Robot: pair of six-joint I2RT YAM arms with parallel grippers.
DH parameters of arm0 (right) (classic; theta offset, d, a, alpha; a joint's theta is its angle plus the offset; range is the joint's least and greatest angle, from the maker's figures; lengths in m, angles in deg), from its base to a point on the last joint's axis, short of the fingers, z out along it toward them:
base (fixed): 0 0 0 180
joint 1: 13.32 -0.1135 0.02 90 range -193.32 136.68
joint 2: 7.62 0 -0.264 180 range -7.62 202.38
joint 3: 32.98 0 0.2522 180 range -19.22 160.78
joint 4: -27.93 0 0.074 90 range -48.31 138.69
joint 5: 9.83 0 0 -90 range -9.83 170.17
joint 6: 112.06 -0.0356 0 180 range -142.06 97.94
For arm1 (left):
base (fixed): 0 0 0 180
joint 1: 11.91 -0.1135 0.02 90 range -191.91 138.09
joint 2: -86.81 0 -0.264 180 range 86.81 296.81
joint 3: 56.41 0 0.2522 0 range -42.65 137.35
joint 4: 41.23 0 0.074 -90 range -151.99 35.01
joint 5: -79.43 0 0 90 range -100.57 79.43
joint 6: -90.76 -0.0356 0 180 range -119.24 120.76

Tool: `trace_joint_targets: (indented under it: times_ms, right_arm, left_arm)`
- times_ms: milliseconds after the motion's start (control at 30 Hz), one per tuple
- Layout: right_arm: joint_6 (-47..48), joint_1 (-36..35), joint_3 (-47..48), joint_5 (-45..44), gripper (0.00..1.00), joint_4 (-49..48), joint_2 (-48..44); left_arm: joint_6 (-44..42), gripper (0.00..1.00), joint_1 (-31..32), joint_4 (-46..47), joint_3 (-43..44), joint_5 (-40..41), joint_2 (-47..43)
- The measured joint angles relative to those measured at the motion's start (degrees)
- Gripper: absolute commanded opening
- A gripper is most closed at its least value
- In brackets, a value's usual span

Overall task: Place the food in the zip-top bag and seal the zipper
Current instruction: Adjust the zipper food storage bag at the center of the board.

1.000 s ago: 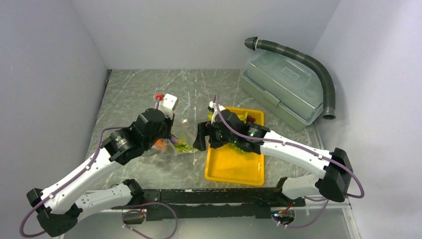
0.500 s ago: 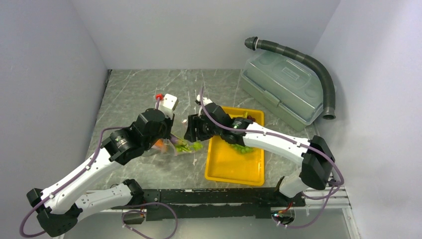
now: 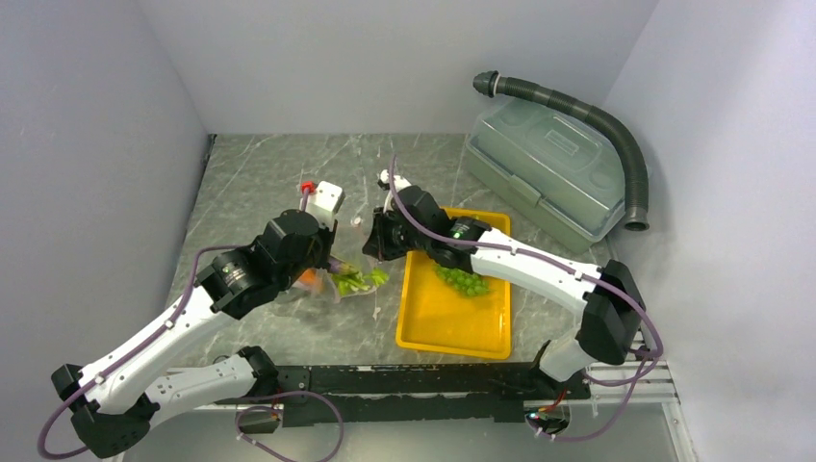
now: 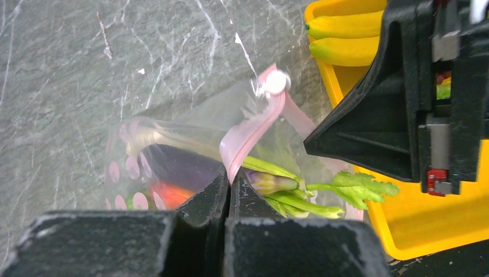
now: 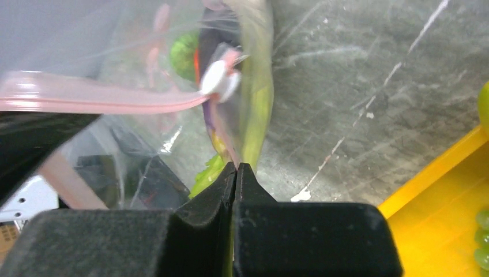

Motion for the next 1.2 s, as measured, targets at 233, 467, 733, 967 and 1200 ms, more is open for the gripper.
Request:
trace_joint_targets:
  times_ms: [233,467,733,967,1200]
  right_arm:
    - [3.3,0.1,9.3,1.3,0.0,3.6,0.0]
    - [6.6,0.7,20.7,4.9,0.0,8.3,1.6]
    - [9.6,1.6,33.4,8.6,0.0,15.6,6.6]
    - [11.9,3.1,40.1,8.7,0.0,20.8,7.2]
    - [11.4,6.3,40.3,11.9,0.0,20.0,8.3]
  left_arm:
    - [0.2,0.0,0.0,-3.8,3.4,-0.2,0.0]
    - [0.6,0.0,0.0,-8.5,9.2,-1.7,-0.3]
    - [2.0,0.0,0.0,-16.2,18.2,-7.1,-1.5]
    - [3.3,0.0,0.0,-16.6,22.7,-11.0,-4.7]
    - [4.9,0.0,0.0,-15.4,23.7,-11.1,-2.8]
